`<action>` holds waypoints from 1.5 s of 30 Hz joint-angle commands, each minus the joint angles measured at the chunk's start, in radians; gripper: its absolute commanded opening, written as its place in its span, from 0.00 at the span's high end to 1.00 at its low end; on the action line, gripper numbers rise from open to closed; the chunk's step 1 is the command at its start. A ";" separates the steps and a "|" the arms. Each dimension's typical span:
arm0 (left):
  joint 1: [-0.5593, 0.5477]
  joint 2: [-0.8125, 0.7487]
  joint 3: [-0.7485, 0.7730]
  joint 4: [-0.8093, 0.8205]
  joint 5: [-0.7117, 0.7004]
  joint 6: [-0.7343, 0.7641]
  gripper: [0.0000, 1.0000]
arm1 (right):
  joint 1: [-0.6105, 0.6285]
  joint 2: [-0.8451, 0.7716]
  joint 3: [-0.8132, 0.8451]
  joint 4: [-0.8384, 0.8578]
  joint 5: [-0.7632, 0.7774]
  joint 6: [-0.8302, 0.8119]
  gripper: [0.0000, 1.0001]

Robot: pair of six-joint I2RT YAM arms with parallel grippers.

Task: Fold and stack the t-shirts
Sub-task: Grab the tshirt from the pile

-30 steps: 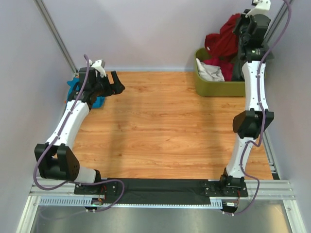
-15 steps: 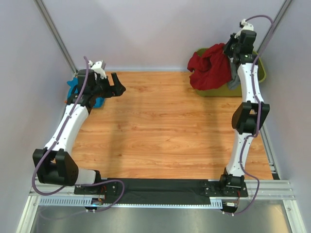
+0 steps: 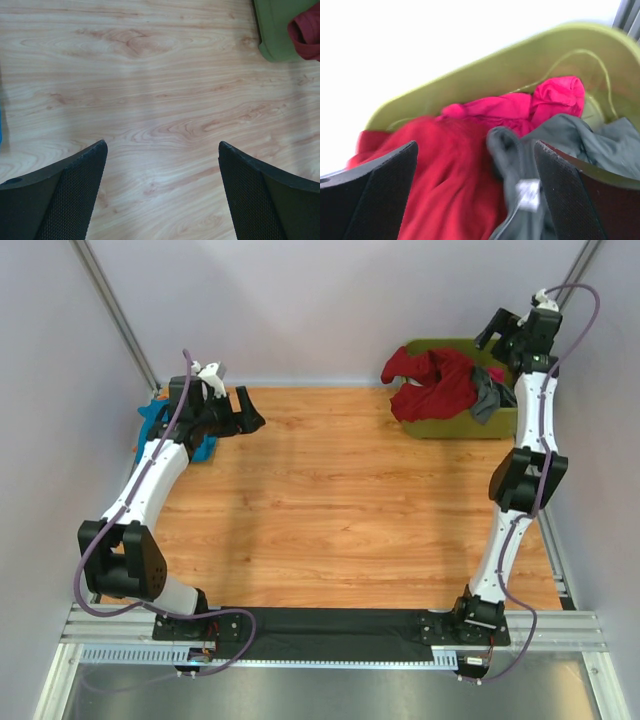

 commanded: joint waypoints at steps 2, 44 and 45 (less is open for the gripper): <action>-0.005 0.002 0.040 0.027 0.055 0.010 0.02 | 0.096 -0.259 -0.012 -0.082 0.094 -0.099 0.00; -0.005 -0.060 0.155 -0.050 -0.022 0.125 0.02 | 0.488 -0.480 0.081 0.073 0.527 -0.461 1.00; -0.005 -0.063 0.162 -0.053 -0.027 0.128 0.01 | 0.539 -0.485 0.099 0.072 0.527 -0.513 1.00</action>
